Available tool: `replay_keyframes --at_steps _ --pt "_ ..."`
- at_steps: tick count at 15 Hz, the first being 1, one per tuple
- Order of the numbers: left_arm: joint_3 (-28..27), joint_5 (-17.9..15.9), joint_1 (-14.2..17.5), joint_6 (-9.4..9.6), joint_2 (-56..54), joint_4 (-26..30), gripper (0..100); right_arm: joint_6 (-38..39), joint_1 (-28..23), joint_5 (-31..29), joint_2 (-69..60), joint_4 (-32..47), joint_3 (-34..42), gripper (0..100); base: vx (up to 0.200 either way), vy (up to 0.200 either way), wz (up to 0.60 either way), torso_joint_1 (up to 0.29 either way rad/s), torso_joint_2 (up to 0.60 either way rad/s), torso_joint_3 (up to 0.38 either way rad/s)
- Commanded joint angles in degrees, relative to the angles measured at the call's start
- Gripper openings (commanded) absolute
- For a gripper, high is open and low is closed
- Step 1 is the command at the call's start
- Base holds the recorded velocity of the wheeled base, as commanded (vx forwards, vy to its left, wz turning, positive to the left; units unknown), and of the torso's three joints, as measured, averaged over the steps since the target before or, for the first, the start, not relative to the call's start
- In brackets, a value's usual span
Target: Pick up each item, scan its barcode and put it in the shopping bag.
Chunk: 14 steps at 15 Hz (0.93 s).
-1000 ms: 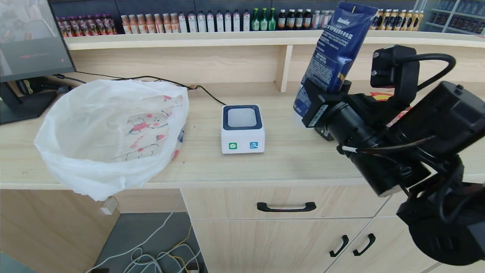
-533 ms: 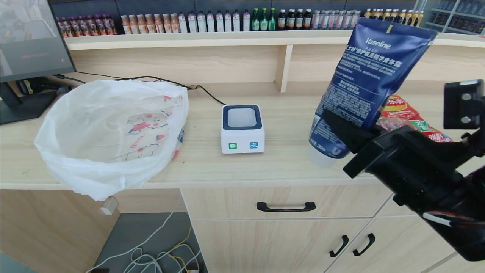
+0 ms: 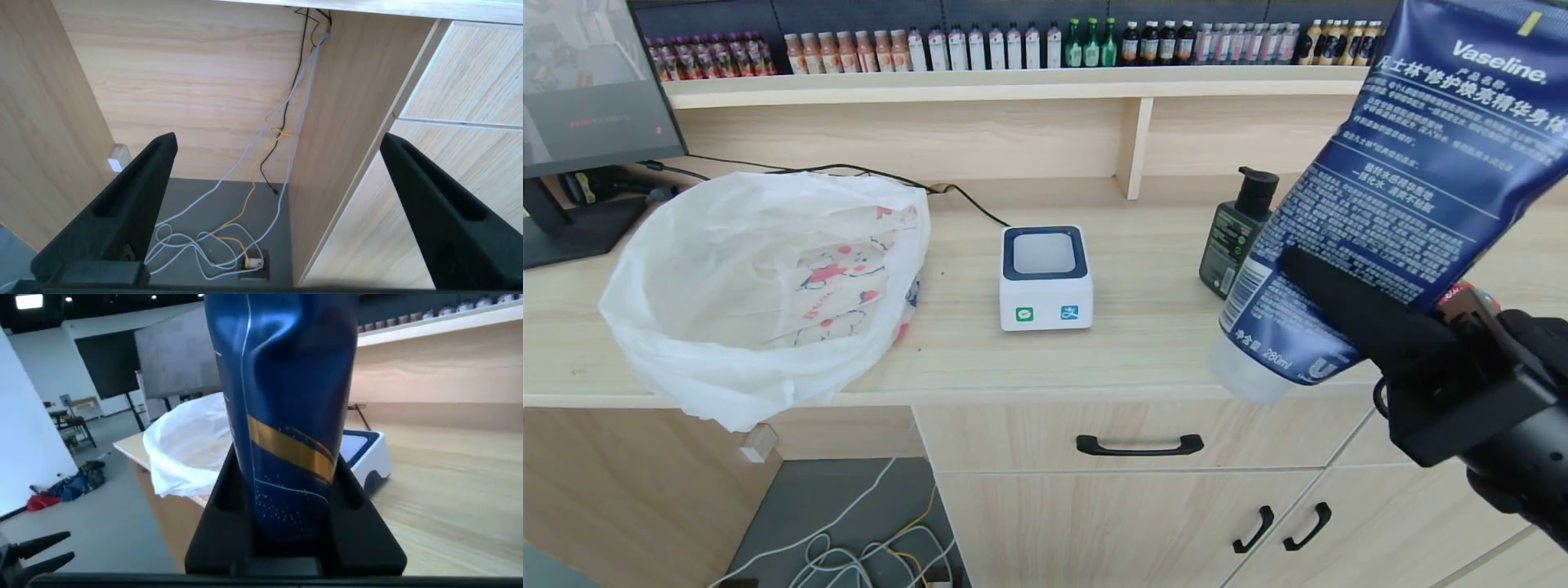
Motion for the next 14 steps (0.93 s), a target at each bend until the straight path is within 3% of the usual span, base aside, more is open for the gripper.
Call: replay_keyframes --at_steps 1,6,14 --pt "0.00 0.01 0.00 0.00 -0.02 -0.07 100 -0.01 0.10 1.46 -0.85 -0.17 0.17 0 0.000 0.000 0.00 0.000 0.00 0.000" --pt "0.00 0.01 0.00 0.00 -0.02 -0.07 100 2.89 1.69 12.71 0.21 -2.72 -0.36 0 0.000 0.000 0.00 0.000 0.00 0.000" --pt "0.00 0.01 0.00 0.00 -0.02 -0.07 100 5.08 5.02 14.20 0.73 -2.72 -4.05 0 0.000 0.000 0.00 0.000 0.00 0.000"
